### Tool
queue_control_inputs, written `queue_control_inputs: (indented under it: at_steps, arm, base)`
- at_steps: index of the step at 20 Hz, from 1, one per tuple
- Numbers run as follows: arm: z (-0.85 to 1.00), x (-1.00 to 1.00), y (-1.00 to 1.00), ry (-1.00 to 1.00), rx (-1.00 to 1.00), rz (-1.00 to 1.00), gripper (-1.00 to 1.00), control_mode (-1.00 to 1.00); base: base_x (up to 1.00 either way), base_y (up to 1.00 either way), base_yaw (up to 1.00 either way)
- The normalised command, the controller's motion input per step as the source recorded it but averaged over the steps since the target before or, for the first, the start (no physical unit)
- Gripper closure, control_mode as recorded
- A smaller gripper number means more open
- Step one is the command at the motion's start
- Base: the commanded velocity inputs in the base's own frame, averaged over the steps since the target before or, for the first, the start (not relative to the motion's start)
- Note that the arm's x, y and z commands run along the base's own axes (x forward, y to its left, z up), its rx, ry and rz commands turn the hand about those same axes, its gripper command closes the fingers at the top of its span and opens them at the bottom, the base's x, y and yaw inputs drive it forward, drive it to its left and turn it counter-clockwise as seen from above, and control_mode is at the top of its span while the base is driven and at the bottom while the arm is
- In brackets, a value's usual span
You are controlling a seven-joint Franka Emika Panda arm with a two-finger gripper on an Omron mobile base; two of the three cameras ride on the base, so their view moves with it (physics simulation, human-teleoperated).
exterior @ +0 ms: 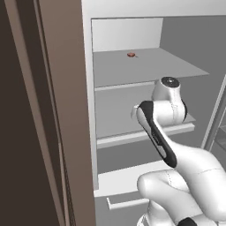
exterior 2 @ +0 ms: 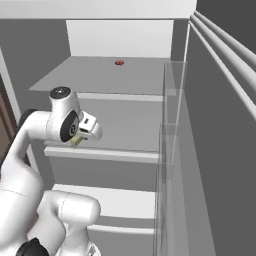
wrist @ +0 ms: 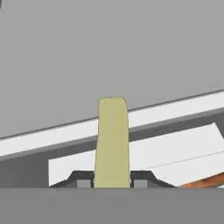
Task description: Pick the egg and butter from the fridge and place them by the bowl for mixing.
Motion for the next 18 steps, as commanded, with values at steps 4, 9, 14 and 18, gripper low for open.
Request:
queue_control_inputs:
  at_steps: [4, 9, 14, 18]
  arm:
    - [0.00, -0.90, 0.00, 0.17, 0.00, 0.00, 1.00, -1.00]
    - [0.31, -0.64, 0.00, 0.25, 0.00, 0.00, 1.00, -1.00]
    - [0.20, -0.34, -0.03, 0.17, 0.00, 0.00, 1.00, -1.00]
    - [0.34, -0.41, -0.14, 0.03, 0.00, 0.00, 1.00, -1.00]
  base:
    - [0.00, 0.00, 0.00]
    - [0.00, 0.00, 0.00]
    - [0.00, 0.00, 0.00]
    - [0.00, 0.00, 0.00]
